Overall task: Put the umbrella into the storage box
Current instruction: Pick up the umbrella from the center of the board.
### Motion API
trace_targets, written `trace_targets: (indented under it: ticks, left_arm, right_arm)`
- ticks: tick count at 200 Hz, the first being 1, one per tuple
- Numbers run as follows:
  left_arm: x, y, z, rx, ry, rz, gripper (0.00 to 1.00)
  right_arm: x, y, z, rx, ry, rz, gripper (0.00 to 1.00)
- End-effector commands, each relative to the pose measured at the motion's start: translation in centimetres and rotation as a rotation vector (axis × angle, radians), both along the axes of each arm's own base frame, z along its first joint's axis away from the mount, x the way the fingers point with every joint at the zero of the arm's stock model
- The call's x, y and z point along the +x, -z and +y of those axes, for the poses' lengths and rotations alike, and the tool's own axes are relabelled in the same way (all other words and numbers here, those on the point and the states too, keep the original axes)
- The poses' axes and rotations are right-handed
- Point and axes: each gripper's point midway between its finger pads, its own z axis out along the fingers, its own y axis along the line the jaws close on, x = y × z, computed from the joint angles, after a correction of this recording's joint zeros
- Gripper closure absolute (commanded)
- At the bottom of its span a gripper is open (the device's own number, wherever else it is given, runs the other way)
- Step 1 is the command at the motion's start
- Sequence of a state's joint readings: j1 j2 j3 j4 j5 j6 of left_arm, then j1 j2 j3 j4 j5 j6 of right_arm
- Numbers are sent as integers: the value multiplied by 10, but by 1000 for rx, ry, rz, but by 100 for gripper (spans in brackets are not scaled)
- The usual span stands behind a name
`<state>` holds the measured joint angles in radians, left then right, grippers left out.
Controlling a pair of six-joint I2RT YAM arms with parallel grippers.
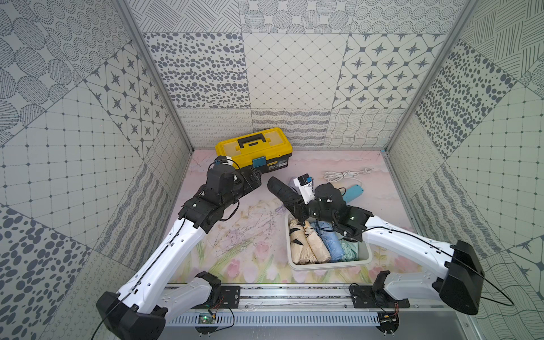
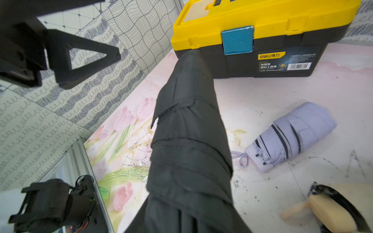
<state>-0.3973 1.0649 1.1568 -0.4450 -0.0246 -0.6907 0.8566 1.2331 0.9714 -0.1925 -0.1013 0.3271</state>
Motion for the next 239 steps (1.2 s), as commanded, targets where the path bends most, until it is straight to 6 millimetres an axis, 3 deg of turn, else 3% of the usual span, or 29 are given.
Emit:
trace_targets:
  ticks: [1,19,43,62,95,149,195,239]
  left_arm:
    - [-34,-38,-44,523,612,-475,7]
    - [-63,-28,-54,653,839,-578,5]
    - [-96,-20,-66,665,1067,-650,1]
    - [-121,-20,-78,569,1217,-675,1]
    - [-147,-24,-96,337,1389,-599,1]
    - [-169,-5,-102,146,1538,-352,1]
    - [-175,-4,-105,74,1557,-341,1]
    - [-171,24,-105,126,1569,-309,2]
  right_arm:
    - [-31,-31,-16,-47,-152,-54,92]
    - [-53,-37,-31,-131,-246,-98,92]
    - [-73,-49,-43,-186,-337,-138,93]
    - [-87,-55,-45,-233,-422,-160,94]
    - [-106,-55,-37,-313,-594,-175,94]
    - [-114,-59,-25,-359,-739,-191,94]
    - [-112,-61,-19,-376,-773,-194,96]
    - [-108,-70,-13,-364,-774,-213,97]
